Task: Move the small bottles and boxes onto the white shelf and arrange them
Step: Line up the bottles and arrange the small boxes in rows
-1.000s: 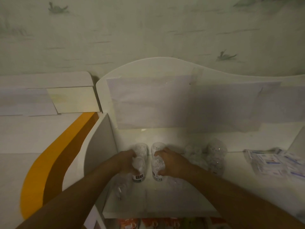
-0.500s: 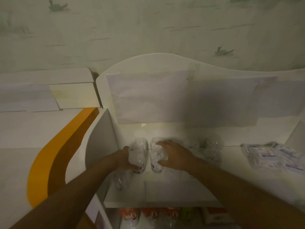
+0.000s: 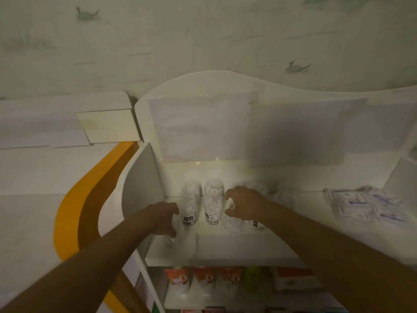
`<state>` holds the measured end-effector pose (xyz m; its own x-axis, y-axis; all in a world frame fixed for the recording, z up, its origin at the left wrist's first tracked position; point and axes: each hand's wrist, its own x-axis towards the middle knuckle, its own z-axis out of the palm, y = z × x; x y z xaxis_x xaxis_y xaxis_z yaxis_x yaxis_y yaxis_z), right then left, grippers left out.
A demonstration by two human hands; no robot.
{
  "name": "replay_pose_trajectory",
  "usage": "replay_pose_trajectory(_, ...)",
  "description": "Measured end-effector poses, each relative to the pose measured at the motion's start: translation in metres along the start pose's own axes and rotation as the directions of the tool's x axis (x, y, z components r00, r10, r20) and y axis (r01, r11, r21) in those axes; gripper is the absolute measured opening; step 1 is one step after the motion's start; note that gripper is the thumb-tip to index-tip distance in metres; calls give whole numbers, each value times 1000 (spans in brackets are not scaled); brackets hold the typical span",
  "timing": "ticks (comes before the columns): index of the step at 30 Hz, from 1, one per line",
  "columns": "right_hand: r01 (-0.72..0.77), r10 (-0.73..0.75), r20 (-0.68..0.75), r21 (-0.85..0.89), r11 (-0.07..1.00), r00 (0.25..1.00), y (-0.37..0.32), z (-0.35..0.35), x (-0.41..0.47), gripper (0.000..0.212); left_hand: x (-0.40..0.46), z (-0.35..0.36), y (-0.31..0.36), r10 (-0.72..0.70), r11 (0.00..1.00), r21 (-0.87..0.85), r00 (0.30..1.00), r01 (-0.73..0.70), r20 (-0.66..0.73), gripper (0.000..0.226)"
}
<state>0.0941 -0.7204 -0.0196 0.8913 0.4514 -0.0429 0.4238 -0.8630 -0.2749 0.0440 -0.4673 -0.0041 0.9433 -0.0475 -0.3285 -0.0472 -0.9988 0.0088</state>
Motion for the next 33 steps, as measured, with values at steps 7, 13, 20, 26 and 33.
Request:
replay_pose_trajectory(7,-11,11,-60,-9,1000,998,6,-7,-4,34,-5,9,12,73,997,-13,994,-74,-75,68)
replay_pose_trajectory(13,-38,37,-5,-57,998,999,2,-5,-8,47,-4,6,11,100,993,73,994,-96,-53,72)
replay_pose_trajectory(20,-90,105,136,-112,990,985,-12,5,-1,93,-2,-2,-4,144,989,44,988,-141,-55,79)
replay_pose_trajectory(26,-114,157,198,-212,971,968,-22,14,4,98,-8,-1,-10,201,979,57,977,-197,-73,75)
replay_pose_trajectory(33,-151,186,206,-172,973,961,-26,20,3,92,-12,4,-14,224,974,52,973,-221,-62,72)
